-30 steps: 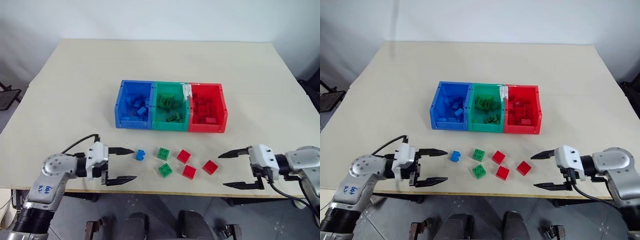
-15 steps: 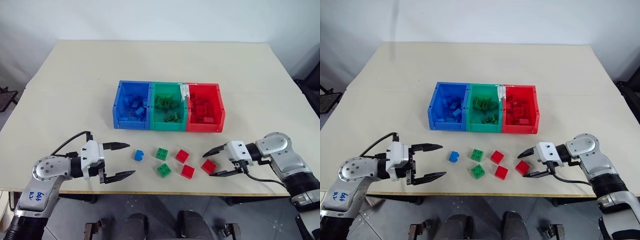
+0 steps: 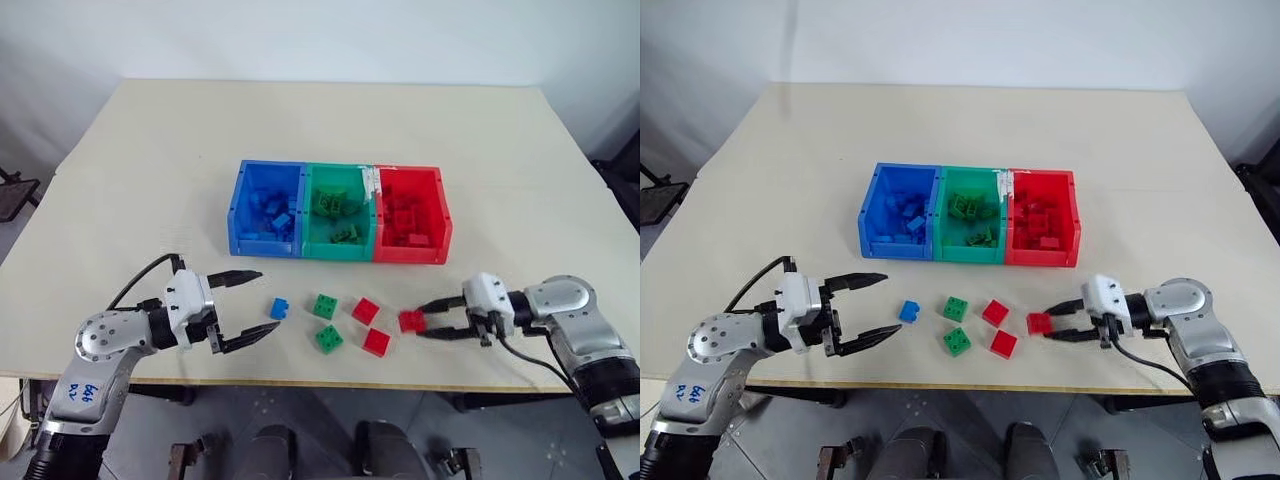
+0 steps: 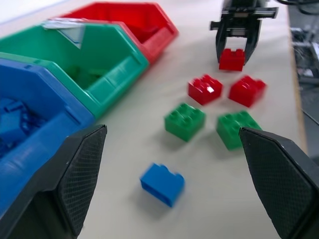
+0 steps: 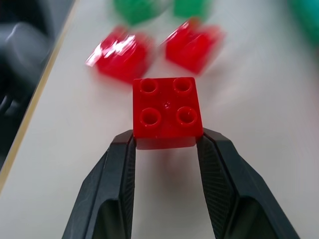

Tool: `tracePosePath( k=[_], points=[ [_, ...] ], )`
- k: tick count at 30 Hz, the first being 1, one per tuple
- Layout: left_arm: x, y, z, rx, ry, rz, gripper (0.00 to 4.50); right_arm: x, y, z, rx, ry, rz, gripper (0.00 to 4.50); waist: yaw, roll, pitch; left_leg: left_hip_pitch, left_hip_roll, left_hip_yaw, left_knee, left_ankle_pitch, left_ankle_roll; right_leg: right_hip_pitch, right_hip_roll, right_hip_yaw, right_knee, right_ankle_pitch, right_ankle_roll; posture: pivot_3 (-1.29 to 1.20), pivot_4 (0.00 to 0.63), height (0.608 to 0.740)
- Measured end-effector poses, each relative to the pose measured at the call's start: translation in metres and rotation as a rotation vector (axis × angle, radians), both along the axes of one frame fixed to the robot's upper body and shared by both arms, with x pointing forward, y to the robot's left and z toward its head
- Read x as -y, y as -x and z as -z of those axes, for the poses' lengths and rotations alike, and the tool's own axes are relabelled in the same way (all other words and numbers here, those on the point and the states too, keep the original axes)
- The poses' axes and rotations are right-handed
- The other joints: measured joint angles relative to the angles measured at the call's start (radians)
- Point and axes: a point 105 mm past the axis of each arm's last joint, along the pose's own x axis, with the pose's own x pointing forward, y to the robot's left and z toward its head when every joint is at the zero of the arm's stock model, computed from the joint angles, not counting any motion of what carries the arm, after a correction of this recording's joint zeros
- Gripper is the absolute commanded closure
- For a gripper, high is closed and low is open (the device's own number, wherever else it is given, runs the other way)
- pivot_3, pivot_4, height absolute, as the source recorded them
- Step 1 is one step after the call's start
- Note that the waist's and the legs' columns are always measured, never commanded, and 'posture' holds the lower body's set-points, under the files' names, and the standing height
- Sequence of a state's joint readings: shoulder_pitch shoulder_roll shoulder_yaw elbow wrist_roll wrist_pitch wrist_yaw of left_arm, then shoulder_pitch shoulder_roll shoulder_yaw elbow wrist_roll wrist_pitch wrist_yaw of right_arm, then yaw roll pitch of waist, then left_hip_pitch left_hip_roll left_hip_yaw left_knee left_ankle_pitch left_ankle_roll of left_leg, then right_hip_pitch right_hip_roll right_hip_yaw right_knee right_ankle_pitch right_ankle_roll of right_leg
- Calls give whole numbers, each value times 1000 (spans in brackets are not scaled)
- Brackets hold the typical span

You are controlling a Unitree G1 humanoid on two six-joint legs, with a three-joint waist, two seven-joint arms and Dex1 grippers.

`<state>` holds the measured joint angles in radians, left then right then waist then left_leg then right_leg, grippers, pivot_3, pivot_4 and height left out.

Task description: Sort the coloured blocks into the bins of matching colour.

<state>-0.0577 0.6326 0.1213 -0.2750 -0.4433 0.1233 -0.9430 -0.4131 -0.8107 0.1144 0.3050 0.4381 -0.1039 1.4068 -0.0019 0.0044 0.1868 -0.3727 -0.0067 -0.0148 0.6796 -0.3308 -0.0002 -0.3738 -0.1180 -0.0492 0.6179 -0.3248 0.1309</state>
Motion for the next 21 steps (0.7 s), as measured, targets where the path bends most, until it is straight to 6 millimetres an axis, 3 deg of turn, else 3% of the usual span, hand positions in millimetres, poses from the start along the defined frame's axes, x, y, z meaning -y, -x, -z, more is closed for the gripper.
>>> tracePosePath(
  k=[4, 8, 11, 17, 19, 21],
  points=[
    [0, -3, -7, 13, 27, -25, 0, -1, -28, -52, 88, -183, 214, 3081, -2, 0, 0, 1, 2, 2, 0, 0, -1, -1, 2, -1, 1, 0, 0, 0, 150, 740],
    [-1, -4, -11, 18, 32, -25, 0, -8, -61, -80, 129, -297, 380, 3081, -1, 0, 0, 0, 1, 3, 0, -1, -1, -2, 2, 0, 2, 0, 0, 0, 150, 740],
    [-2, -5, -12, 16, 28, -26, 0, -8, -79, -88, 154, -286, 459, 2103, 2, 0, 0, -1, 1, 2, -1, -1, -1, -3, 2, 0, 2, 0, -1, 0, 150, 740],
    [-5, -6, -9, -58, 28, -30, 0, -6, -87, -83, 169, -233, 495, 91, 0, 1, 0, -3, 0, 2, -3, -2, 2, -4, 3, -2, 2, 0, -1, 0, 150, 740],
    [-4, -6, -11, -60, 30, -19, 0, 1, -82, -84, 183, -222, 495, 24, 3, 1, 0, -3, -1, 1, -4, -2, 2, -4, 3, -3, 2, 0, -1, 0, 150, 740],
    [-2, -9, -16, -45, 31, -6, 0, 17, -64, -78, 187, -200, 475, 24, 19, 1, 0, -4, -1, -1, -4, -3, 3, -3, 4, -3, 1, 0, -1, 0, 150, 740]
  ],
)
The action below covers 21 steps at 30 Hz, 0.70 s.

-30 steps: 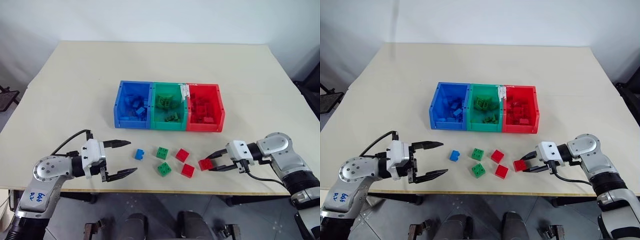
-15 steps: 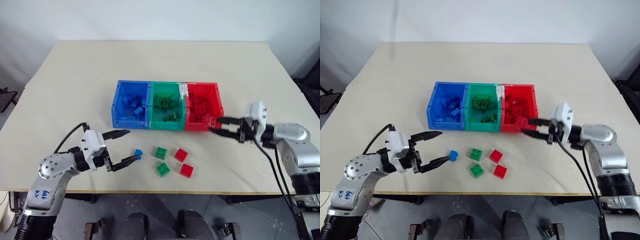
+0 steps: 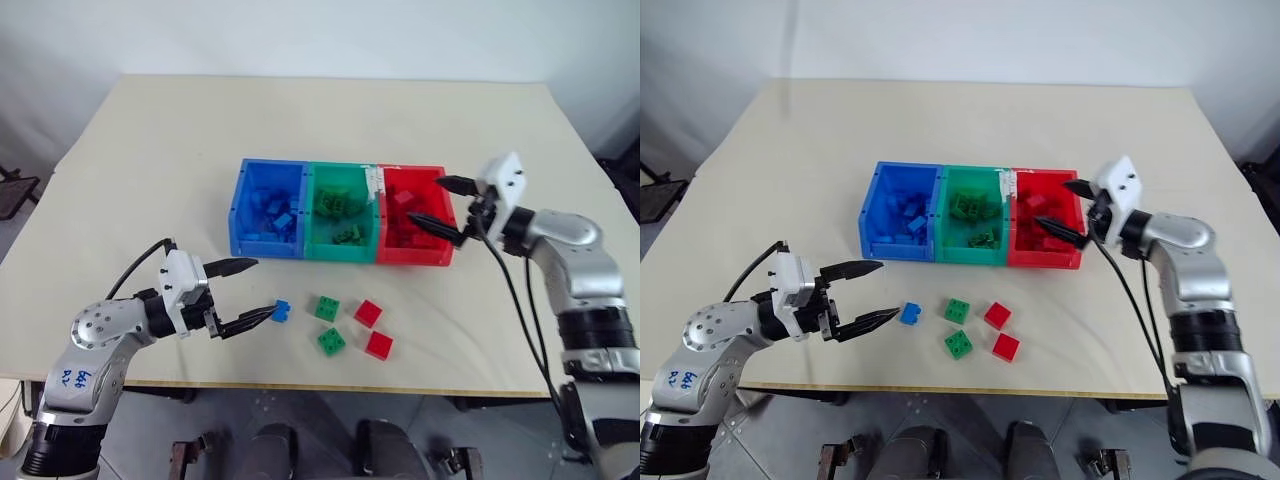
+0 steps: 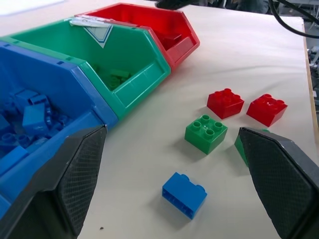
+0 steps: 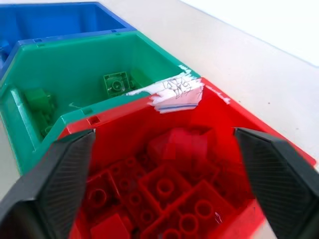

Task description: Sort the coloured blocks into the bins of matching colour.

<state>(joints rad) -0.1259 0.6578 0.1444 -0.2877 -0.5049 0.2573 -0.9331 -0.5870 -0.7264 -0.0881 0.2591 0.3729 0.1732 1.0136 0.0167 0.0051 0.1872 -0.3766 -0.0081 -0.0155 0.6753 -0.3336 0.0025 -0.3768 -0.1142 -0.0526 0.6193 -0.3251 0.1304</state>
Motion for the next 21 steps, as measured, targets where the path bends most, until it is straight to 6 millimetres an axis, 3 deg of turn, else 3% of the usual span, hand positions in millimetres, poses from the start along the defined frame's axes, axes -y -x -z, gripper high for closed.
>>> tracePosePath(
  k=[4, 6, 12, 16, 21],
  points=[
    [3, -4, 1, -11, -6, 35, 0, 35, 39, 16, -48, -9, 1, 24, 6, 0, 0, 0, -3, 3, 0, -2, 3, 1, -1, -1, -1, 0, 1, 0, 150, 740],
    [8, -5, 4, -18, -26, 73, 0, 57, 61, 31, -101, 76, 9, 24, 8, 0, 0, 1, -3, 4, 1, -2, 4, 2, -1, -1, -1, 1, 1, 0, 150, 740],
    [15, -7, 10, -24, -50, 136, 0, 98, 98, 61, -162, 215, 23, 24, -4, 0, 0, 5, 1, 14, 2, -2, 4, 2, 0, 0, -2, 1, 3, 0, 150, 740],
    [16, -4, 7, 17, -54, 156, 0, 87, 98, 65, -170, 241, -54, 24, -25, 0, 0, 9, 4, 17, 2, -2, 3, 2, 1, 2, -2, 1, 3, 0, 150, 740],
    [8, 6, 20, -30, -74, 165, 0, 5, 107, 68, -220, 217, -369, 24, -28, 0, 0, 8, 5, 15, 3, -1, 0, 1, -1, 2, -1, 1, 2, 0, 150, 740]
  ],
)
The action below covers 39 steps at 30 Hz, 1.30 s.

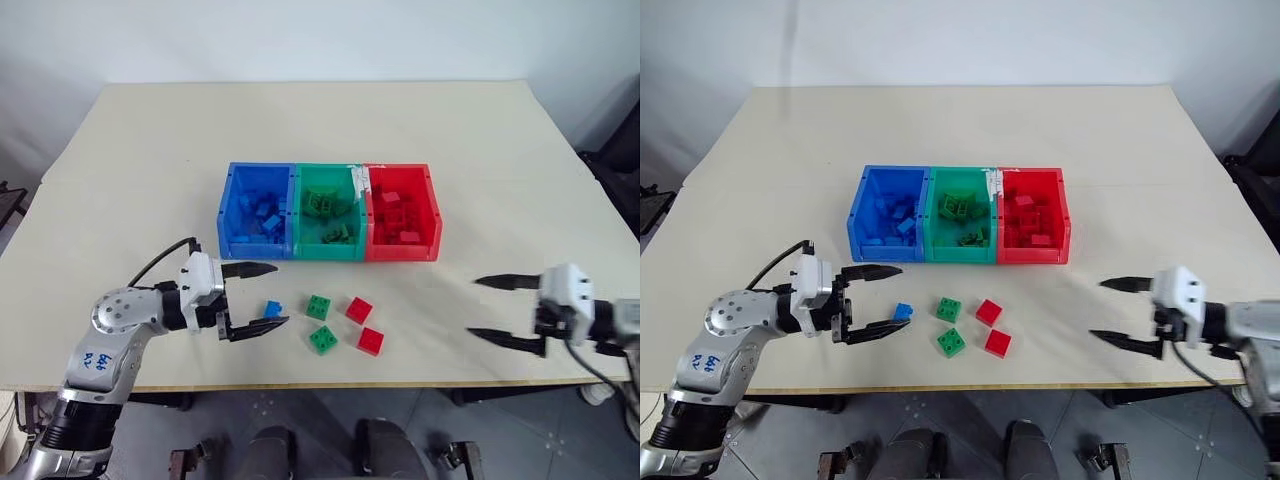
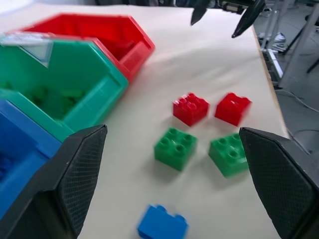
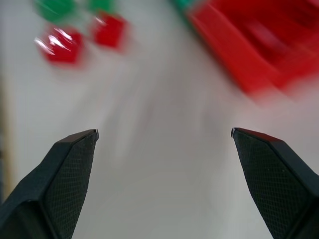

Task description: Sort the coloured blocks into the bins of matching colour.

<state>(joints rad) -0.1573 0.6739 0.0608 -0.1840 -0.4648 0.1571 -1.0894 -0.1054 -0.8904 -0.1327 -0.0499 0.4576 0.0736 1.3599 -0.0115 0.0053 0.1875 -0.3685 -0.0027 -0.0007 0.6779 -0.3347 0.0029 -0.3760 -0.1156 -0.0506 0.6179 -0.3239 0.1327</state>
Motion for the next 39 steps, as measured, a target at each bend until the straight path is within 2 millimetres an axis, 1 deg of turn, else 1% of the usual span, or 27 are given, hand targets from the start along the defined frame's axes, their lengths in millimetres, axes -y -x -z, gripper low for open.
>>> tracePosePath(
  k=[1, 2, 4, 6, 8, 10, 14, 17, 23, 24, 26, 28, 31, 32, 33, 34, 36, 39],
  points=[
    [-2, 2, 2, -10, -6, 0, 0, -13, 6, 1, -32, -6, -44, 24, 5, 0, 0, -1, 0, 0, 0, 0, 0, 0, -1, 0, 0, 0, 0, 0, 150, 740],
    [-5, 6, 5, -21, -12, -6, 0, -30, 14, 3, -71, -16, -102, 24, 10, 0, 0, -1, 0, -1, 1, -1, 0, 0, -2, 1, -1, 0, 0, 0, 150, 740],
    [-9, 10, 7, -29, -17, -13, 0, -46, 21, 3, -100, -29, -144, 24, 20, 0, 0, -3, -1, -5, 3, -2, 0, 1, -4, 2, -2, 0, 0, 0, 150, 740],
    [-11, 16, 7, -30, -25, -13, 0, -64, 27, 8, -135, -46, -161, 24, 29, 0, 0, -4, -2, -7, 2, -2, 0, 2, -6, 2, -5, 0, -1, 0, 150, 740],
    [-11, 22, 6, -27, -28, -8, 0, -74, 27, 17, -154, -43, -140, 24, 34, 0, 0, -4, -2, -7, 2, -3, 0, 2, -7, 2, -6, 0, -1, 0, 150, 740],
    [-9, 26, 6, -31, -32, 1, 0, -79, 24, 30, -160, -16, -102, 24, 35, 0, 0, -5, -3, -7, 2, -3, 0, 1, -7, 2, -6, 0, -1, 0, 150, 740],
    [-11, 27, 6, -36, -32, -15, 0, -81, 14, 46, -122, 45, -19, 24, 32, 0, 0, -5, -3, -6, 1, -3, 0, 1, -5, 1, -6, 0, -1, 0, 150, 740],
    [-12, 27, 5, -37, -37, -22, 0, -84, 10, 49, -107, 50, 13, 641, 32, 0, 0, -4, -2, -6, 1, -3, 0, 1, -1, 0, -6, 0, -1, 0, 150, 740],
    [-11, 27, 3, -31, -38, -20, 0, -86, 9, 48, -120, 21, 15, 2762, 31, 0, 0, -4, -2, -5, 1, -3, 0, 1, -1, 0, -6, 0, -1, 0, 150, 740],
    [-11, 27, 2, -28, -38, -20, 0, -88, 11, 46, -132, -4, -6, 3059, 31, 0, 0, -4, -2, -5, 1, -3, 1, 1, -1, 0, -6, 0, -1, 0, 150, 740],
    [-10, 26, 0, -19, -38, -16, 0, -94, 18, 38, -158, -85, -75, 3045, 32, 0, 0, -4, -2, -5, 1, -3, 1, 1, -1, 0, -6, 0, -1, 0, 150, 740],
    [-9, 26, -1, -20, -26, -7, 0, -93, 20, 27, -161, -145, -102, 3045, 32, 0, 0, -4, -2, -5, 1, -3, 1, 1, -1, 0, -6, 0, -1, 0, 150, 740],
    [-9, 26, -1, -22, -18, -12, 0, -84, 9, 15, -132, -188, -67, 3045, 32, 0, 0, -4, -2, -5, 1, -3, 1, 1, -2, 1, -6, 0, -1, 0, 150, 740],
    [-10, 26, -1, -21, -13, -22, 0, -82, 2, 8, -115, -216, -46, 3045, 31, 0, 0, -4, -1, -5, 1, -3, 1, 1, -2, 1, -6, 0, -1, 0, 150, 740],
    [-11, 25, -1, -19, -2, -38, 0, -81, -11, -4, -78, -265, -9, 3045, 26, 0, 0, -3, -1, -4, 1, -3, 1, 1, -2, 1, -6, 0, -1, 0, 150, 740],
    [-10, 23, -2, -12, 15, -56, 0, -80, -29, -20, -17, -322, 44, 3045, 17, 0, 0, -3, -1, -3, 1, -3, 0, 1, -2, 1, -5, 0, -1, 0, 150, 740],
    [-11, 20, -3, -2, 32, -84, 0, -77, -55, -44, 82, -377, 120, 3045, 9, 0, 0, -3, 0, -4, 1, -3, 0, 0, -1, 0, -5, 0, -1, 0, 150, 740],
    [-14, 17, -6, 16, 50, -132, 0, -68, -90, -70, 214, -424, 232, 3045, 7, 0, 0, -3, 0, -3, 0, -3, 0, -1, 0, -1, -2, 0, -1, 0, 150, 740]
  ],
)
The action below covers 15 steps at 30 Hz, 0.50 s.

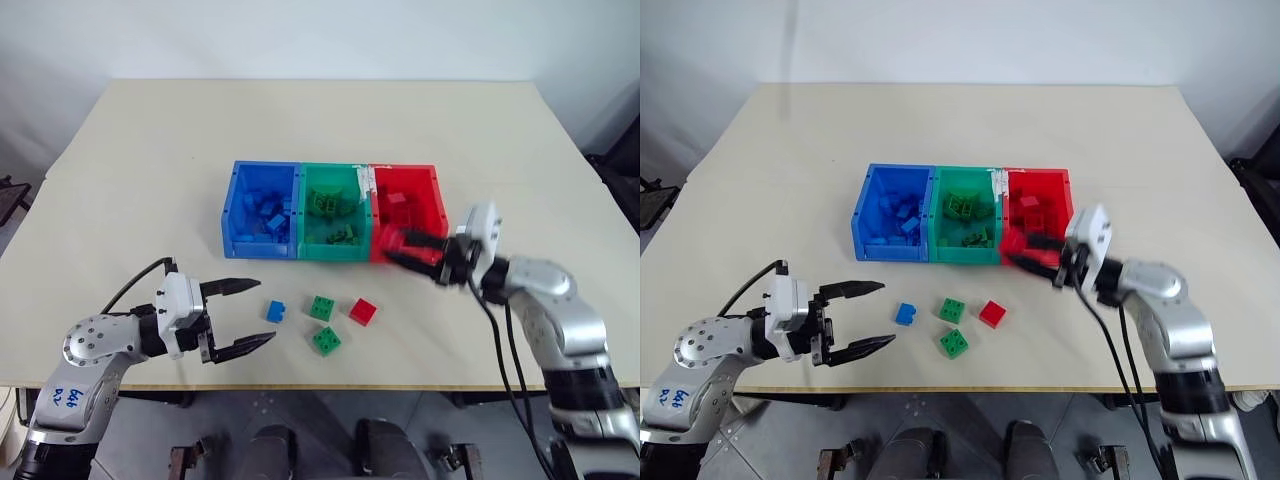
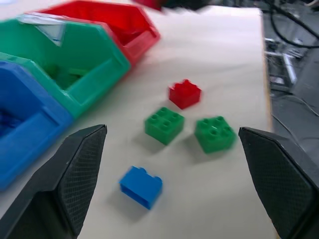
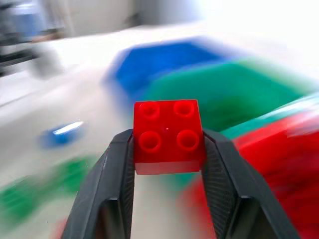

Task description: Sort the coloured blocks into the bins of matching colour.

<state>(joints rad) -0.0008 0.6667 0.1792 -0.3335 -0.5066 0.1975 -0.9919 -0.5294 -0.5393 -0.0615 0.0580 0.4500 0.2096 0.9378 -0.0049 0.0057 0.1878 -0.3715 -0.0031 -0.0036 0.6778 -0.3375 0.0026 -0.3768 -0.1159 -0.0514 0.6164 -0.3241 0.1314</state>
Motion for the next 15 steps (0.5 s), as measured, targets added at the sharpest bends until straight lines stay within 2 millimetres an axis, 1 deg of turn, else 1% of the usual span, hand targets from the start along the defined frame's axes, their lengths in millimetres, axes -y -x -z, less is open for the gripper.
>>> tracePosePath(
  k=[1, 2, 4, 5, 7, 9, 11, 13, 15],
  points=[
    [-1, -1, -1, 4, 3, -14, 0, 4, -14, -5, 21, 4, 52, 3045, -1, 0, 0, 0, -1, 1, 0, 0, 0, -1, 1, -1, 2, 0, 0, 0, 150, 740],
    [-2, -2, -2, 7, 5, -24, 0, 9, -24, -7, 30, 12, 92, 3045, -2, 0, 0, 0, -1, 2, 0, 0, 1, -2, 1, 0, 4, 0, 0, 0, 150, 740],
    [-7, -3, -3, 6, 8, -55, 0, 18, -42, -6, 22, 38, 160, 2316, 1, 0, 0, 0, -2, 2, 0, -1, 2, -2, 1, -1, 4, 0, 0, 0, 150, 740],
    [-9, -3, -4, 10, 9, -66, 0, 23, -51, -3, 13, 48, 198, 2057, 1, 0, 0, -1, -2, 2, 0, -1, 2, -2, 1, -1, 4, 0, 0, 0, 150, 740],
    [-11, -4, -6, 17, 9, -80, 0, 29, -59, 1, -3, 54, 232, 1393, 2, 0, 0, -1, -3, 1, 0, -2, 4, -1, 1, -1, 4, 0, 0, 0, 150, 740],
    [-12, -4, -6, 20, 9, -85, 0, 30, -59, 5, -7, 58, 221, 713, 1, 0, 0, -1, -3, 2, 0, -2, 5, -2, 1, -1, 4, 0, 0, 0, 150, 740],
    [-12, -5, -8, 25, 11, -89, 0, 30, -55, 3, 17, 55, 189, 51, 0, 0, 0, -1, -3, 2, 0, -3, 5, -2, 1, -2, 3, 0, 0, 0, 150, 740],
    [-10, -7, -10, 34, 12, -82, 0, 41, -45, 0, 41, 40, 169, 18, 7, 0, 0, -2, -3, 0, 0, -3, 5, -1, 1, -3, 3, 0, 0, 0, 150, 740],
    [-7, -8, -11, 38, 14, -68, 0, 58, -31, 1, 48, 44, 155, 18, 11, 0, 0, -2, -3, 0, 1, -4, 6, 0, 0, -4, 3, 0, 0, 0, 150, 740]
  ],
)
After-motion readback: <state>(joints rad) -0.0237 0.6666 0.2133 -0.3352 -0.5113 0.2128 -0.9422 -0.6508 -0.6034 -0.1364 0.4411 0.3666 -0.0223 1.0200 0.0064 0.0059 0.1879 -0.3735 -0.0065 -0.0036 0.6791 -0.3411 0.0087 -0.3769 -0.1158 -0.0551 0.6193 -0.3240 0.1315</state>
